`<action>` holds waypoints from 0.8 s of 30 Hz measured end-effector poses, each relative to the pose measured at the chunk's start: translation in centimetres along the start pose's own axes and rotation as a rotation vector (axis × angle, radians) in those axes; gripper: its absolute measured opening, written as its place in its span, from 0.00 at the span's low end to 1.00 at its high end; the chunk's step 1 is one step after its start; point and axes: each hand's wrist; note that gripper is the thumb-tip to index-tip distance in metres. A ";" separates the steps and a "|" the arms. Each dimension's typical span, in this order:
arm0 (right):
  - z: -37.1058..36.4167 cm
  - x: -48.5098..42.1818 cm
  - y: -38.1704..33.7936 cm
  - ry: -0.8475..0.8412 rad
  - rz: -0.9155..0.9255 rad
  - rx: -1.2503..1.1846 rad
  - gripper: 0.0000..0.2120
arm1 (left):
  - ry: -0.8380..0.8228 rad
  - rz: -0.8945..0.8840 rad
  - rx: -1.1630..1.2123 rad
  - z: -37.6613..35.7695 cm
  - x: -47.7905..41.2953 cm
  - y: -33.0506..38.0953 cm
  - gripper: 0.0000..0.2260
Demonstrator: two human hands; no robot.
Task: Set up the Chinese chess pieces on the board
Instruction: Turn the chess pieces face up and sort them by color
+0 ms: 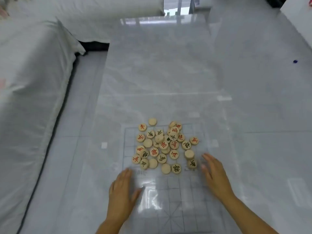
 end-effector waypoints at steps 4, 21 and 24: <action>-3.0 -3.0 1.9 0.078 0.189 0.098 0.32 | 0.127 -0.080 -0.035 -3.4 -4.0 0.3 0.37; -4.7 -2.8 4.8 0.202 0.511 0.257 0.28 | 0.353 -0.208 -0.172 -6.5 -3.6 0.2 0.40; -4.6 -2.6 4.7 0.217 0.522 0.262 0.24 | 0.383 -0.227 -0.137 -6.3 -3.5 0.3 0.33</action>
Point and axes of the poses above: each hand's wrist, its own x-axis away from the middle knuckle, its own z-axis out of the back of the hand, y = z × x, and after that the axes turned 11 degrees about -x, right-handed
